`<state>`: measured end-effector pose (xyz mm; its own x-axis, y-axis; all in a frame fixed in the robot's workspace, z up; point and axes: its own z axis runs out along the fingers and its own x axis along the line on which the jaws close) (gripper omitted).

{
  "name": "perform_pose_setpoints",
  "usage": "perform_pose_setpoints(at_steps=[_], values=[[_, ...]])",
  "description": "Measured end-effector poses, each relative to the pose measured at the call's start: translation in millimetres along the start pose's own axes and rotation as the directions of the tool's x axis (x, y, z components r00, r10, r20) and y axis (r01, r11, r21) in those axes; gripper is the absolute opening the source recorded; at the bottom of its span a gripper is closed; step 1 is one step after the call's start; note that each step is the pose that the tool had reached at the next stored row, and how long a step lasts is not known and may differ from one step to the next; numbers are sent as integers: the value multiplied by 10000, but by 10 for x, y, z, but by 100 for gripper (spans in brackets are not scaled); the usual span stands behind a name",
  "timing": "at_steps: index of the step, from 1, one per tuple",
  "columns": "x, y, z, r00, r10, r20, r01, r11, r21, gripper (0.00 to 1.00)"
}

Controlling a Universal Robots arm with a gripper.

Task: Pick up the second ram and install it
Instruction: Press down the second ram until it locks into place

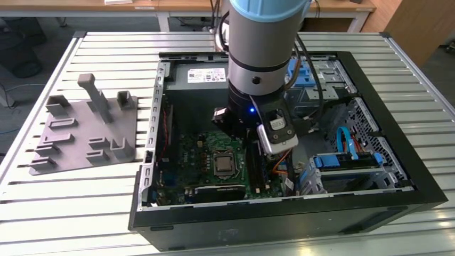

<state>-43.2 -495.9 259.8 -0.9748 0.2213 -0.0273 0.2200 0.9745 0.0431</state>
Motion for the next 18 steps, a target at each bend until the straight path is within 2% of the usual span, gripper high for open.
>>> perform_pose_setpoints(at_steps=[2, 6, 11, 16, 18], values=[[6, 24, 10, 10000, -20, -19, 19, 10000, -71, 14], [-1, 51, 33, 9999, -132, -33, 132, 9999, -88, 14], [-29, 55, 91, 9987, -511, -67, 511, 9987, 24, 14], [-41, 49, 118, 9976, -683, -58, 684, 9974, 234, 14], [-44, 48, 118, 9977, -673, -52, 674, 9974, 274, 14]])
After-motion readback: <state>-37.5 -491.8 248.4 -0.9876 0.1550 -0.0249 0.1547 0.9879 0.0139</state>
